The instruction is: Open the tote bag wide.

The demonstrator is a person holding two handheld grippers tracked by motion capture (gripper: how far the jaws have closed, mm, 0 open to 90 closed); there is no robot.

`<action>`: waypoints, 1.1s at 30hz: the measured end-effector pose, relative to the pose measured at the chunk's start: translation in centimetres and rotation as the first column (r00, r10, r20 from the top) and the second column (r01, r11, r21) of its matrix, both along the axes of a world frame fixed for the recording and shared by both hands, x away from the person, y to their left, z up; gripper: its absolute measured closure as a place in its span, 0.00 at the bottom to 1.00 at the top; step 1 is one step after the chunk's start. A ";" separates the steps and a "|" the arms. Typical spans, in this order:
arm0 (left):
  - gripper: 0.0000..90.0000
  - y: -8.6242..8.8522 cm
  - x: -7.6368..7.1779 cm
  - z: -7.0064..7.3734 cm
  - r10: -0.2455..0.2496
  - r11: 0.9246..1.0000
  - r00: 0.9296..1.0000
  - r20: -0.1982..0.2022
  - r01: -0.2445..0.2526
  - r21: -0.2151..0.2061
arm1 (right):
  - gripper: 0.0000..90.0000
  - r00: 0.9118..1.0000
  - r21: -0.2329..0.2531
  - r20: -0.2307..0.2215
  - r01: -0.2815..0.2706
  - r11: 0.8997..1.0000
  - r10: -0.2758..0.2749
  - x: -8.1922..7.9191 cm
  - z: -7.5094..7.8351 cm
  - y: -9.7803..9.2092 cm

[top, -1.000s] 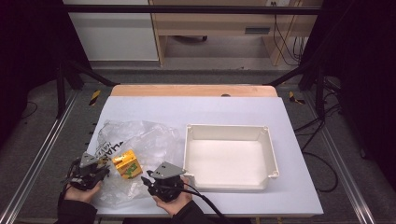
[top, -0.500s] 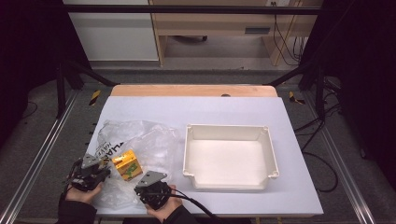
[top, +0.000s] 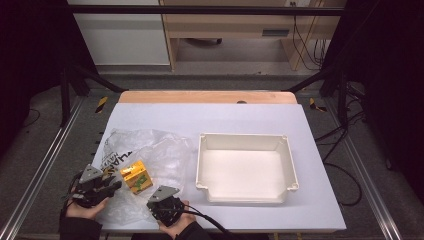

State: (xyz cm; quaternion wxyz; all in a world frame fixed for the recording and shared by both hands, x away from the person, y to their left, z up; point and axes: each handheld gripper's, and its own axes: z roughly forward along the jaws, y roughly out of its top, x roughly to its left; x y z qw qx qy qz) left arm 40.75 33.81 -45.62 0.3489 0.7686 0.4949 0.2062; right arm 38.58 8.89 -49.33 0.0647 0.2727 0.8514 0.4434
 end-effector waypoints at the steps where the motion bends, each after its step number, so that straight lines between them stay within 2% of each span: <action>1: 0.65 0.0 -0.3 0.3 0.000 1.000 1.000 0.015 0.000 -0.001 | 1.00 1.000 0.000 0.000 -0.001 1.000 0.001 0.0 0.0 0.0; 3: 0.59 0.0 -0.8 0.7 0.002 1.000 1.000 0.031 -0.002 -0.008 | 1.00 1.000 0.000 0.000 0.000 1.000 0.000 0.0 0.0 0.0; 6: 0.56 0.2 -1.1 1.3 0.015 1.000 0.998 0.055 -0.014 -0.019 | 1.00 1.000 0.002 0.004 0.001 1.000 -0.001 0.0 0.0 0.0; 11: 0.60 0.7 -1.3 2.6 0.049 0.996 0.992 0.120 -0.041 -0.073 | 1.00 1.000 0.004 0.006 0.000 1.000 0.000 0.0 -0.1 0.1; 13: 0.65 0.6 -1.1 2.8 0.054 0.996 0.989 0.136 -0.045 -0.071 | 1.00 1.000 0.004 0.009 -0.002 1.000 0.002 0.0 -0.1 0.1; 16: 0.77 0.4 -0.1 2.4 0.045 0.998 0.993 0.105 -0.040 -0.050 | 1.00 1.000 0.004 0.010 -0.001 1.000 0.001 0.0 -0.1 0.1; 19: 0.92 0.2 1.1 1.3 0.031 0.999 0.997 0.066 -0.030 -0.010 | 1.00 1.000 0.006 0.011 -0.001 1.000 0.001 0.0 -0.1 0.1; 21: 0.98 0.0 1.7 0.7 0.029 0.999 0.999 0.041 -0.030 0.020 | 1.00 1.000 0.007 0.007 0.002 1.000 -0.002 0.0 -0.1 0.1; 27: 1.00 0.0 2.6 -1.0 0.021 0.998 0.999 -0.034 -0.019 0.058 | 1.00 1.000 0.012 0.010 0.001 1.000 -0.001 0.0 -0.2 0.0; 33: 1.00 -0.3 2.7 -1.6 0.010 0.998 0.998 -0.055 -0.006 0.070 | 1.00 1.000 0.021 0.008 0.000 1.000 0.000 -0.1 -0.2 -0.2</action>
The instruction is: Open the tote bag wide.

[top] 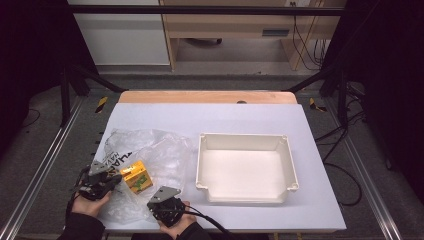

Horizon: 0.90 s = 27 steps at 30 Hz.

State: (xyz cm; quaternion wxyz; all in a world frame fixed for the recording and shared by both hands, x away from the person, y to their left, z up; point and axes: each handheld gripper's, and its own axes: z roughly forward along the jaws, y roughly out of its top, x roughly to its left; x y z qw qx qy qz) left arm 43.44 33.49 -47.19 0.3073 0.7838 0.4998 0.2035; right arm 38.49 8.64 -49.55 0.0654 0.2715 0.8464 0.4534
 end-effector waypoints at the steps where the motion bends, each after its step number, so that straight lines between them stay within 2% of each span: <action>1: 0.99 0.0 0.0 0.0 0.002 1.000 1.000 0.001 -0.002 -0.001 | 1.00 1.000 0.000 0.001 0.000 1.000 0.000 0.0 0.0 0.0; 2: 0.98 0.1 -0.1 0.0 0.001 1.000 1.000 0.004 -0.001 0.002 | 1.00 1.000 -0.001 0.004 0.000 1.000 0.000 0.0 0.0 0.0; 6: 0.84 0.3 -0.5 0.5 0.023 0.999 0.999 0.032 -0.022 -0.028 | 0.96 1.000 0.000 0.008 0.006 1.000 -0.006 0.0 0.1 -0.1; 9: 0.74 0.7 -1.3 1.5 0.036 0.996 0.995 0.092 -0.028 -0.084 | 0.93 1.000 0.014 0.021 0.010 1.000 -0.010 0.1 0.4 -0.4; 14: 0.61 1.1 -2.6 3.0 0.045 0.990 0.981 0.187 -0.018 -0.142 | 0.85 0.999 0.065 0.047 0.014 0.998 -0.017 0.3 1.4 -1.2; 18: 0.54 1.1 -3.2 3.8 0.046 0.984 0.973 0.227 -0.005 -0.179 | 0.76 0.998 0.109 0.069 0.000 0.994 -0.007 0.4 2.3 -1.8; 22: 0.50 1.0 -3.7 4.7 0.035 0.978 0.968 0.247 0.018 -0.208 | 0.73 0.996 0.137 0.085 -0.001 0.991 -0.010 0.6 3.2 -2.3; 27: 0.47 1.2 -4.4 6.1 0.042 0.971 0.955 0.295 0.029 -0.235 | 0.68 0.995 0.159 0.096 0.006 0.987 -0.021 0.7 4.0 -2.9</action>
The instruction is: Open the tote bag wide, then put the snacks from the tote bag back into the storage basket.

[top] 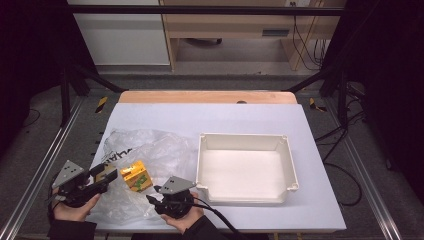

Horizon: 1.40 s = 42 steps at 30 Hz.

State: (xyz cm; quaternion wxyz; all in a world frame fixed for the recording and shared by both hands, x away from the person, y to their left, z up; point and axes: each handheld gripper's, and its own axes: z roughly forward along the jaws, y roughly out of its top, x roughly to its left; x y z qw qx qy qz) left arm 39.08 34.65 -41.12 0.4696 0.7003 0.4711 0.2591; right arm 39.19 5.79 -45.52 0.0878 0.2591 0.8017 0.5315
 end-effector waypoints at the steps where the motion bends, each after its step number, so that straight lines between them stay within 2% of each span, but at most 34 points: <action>1: 0.47 0.0 -0.1 0.3 -0.002 1.000 1.000 0.011 0.002 -0.010 | 0.66 1.000 0.003 0.005 0.002 1.000 -0.002 0.1 0.2 -0.2; 5: 0.45 0.1 -0.5 1.4 -0.016 1.000 0.999 0.045 0.017 -0.016 | 0.57 0.999 0.017 0.033 0.025 1.000 -0.025 0.4 0.9 -0.9; 6: 0.43 0.2 -0.6 1.7 -0.026 0.999 0.998 0.049 0.027 -0.022 | 0.51 0.998 0.016 0.040 0.038 0.999 -0.039 0.6 1.2 -1.3; 11: 0.41 0.0 -0.6 2.7 -0.058 0.998 0.997 0.054 0.058 -0.007 | 0.41 0.996 0.002 0.045 0.074 0.997 -0.074 1.2 1.9 -2.4; 16: 0.38 -0.5 -0.3 3.4 -0.090 0.996 0.994 0.061 0.089 0.015 | 0.35 0.992 -0.026 0.047 0.120 0.992 -0.119 1.8 3.0 -4.2; 20: 0.37 -0.8 0.0 3.6 -0.105 0.994 0.993 0.060 0.104 0.027 | 0.31 0.985 -0.049 0.072 0.162 0.986 -0.159 2.2 3.8 -5.8; 23: 0.36 -1.1 0.3 3.6 -0.107 0.994 0.992 0.060 0.105 0.039 | 0.29 0.980 -0.042 0.078 0.188 0.981 -0.184 2.3 4.3 -7.3; 31: 0.32 -2.5 1.1 3.8 -0.146 0.988 0.988 0.054 0.142 0.064 | 0.26 0.960 -0.012 0.104 0.261 0.965 -0.259 1.7 5.2 -12.3; 34: 0.31 -3.0 1.3 3.8 -0.162 0.985 0.986 0.046 0.158 0.068 | 0.24 0.955 -0.018 0.102 0.282 0.959 -0.279 1.5 5.2 -14.0; 38: 0.30 -3.4 1.5 3.8 -0.179 0.981 0.983 0.039 0.175 0.077 | 0.24 0.943 -0.020 0.116 0.318 0.948 -0.313 1.2 5.1 -16.4; 42: 0.29 -3.7 1.8 3.6 -0.191 0.979 0.981 0.032 0.188 0.083 | 0.23 0.928 -0.031 0.119 0.359 0.933 -0.353 1.1 5.0 -18.7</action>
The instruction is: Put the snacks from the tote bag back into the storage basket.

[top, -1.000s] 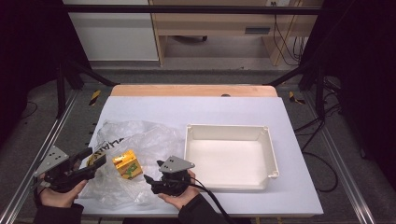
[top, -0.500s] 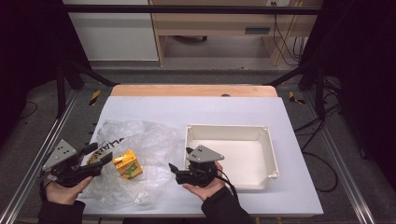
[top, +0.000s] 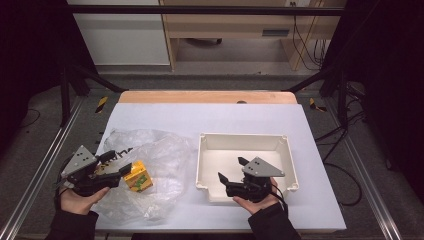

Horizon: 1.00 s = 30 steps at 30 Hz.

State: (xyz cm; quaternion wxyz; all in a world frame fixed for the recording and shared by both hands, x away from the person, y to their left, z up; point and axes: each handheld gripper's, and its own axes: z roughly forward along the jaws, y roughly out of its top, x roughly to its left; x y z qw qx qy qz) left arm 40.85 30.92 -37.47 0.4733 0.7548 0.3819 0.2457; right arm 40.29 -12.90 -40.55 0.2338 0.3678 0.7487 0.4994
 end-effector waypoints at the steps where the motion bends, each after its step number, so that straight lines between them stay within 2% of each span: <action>1: 0.28 -0.1 0.1 0.0 -0.004 1.000 1.000 -0.001 0.004 0.007 | 0.23 1.000 0.000 -0.002 0.013 1.000 -0.013 0.0 0.0 -0.5; 9: 0.26 -0.6 0.3 -0.8 -0.023 0.999 0.999 -0.030 0.024 0.038 | 0.22 0.996 -0.008 -0.019 0.090 0.996 -0.090 -0.2 -0.4 -4.1; 19: 0.27 -1.0 0.7 -2.3 -0.046 0.995 0.996 -0.080 0.053 0.083 | 0.21 0.991 -0.023 -0.029 0.130 0.991 -0.131 -0.5 -0.8 -6.1; 23: 0.30 -1.4 0.9 -3.0 -0.049 0.991 0.994 -0.101 0.061 0.118 | 0.21 0.989 -0.037 -0.031 0.141 0.989 -0.143 -0.6 -1.0 -6.7; 26: 0.33 -1.5 1.0 -3.3 -0.056 0.988 0.992 -0.110 0.071 0.134 | 0.20 0.987 -0.029 -0.032 0.153 0.988 -0.154 -0.8 -1.0 -7.2; 30: 0.36 -1.5 1.1 -3.6 -0.060 0.987 0.991 -0.119 0.076 0.139 | 0.20 0.986 -0.034 -0.037 0.161 0.986 -0.162 -0.8 -1.1 -7.6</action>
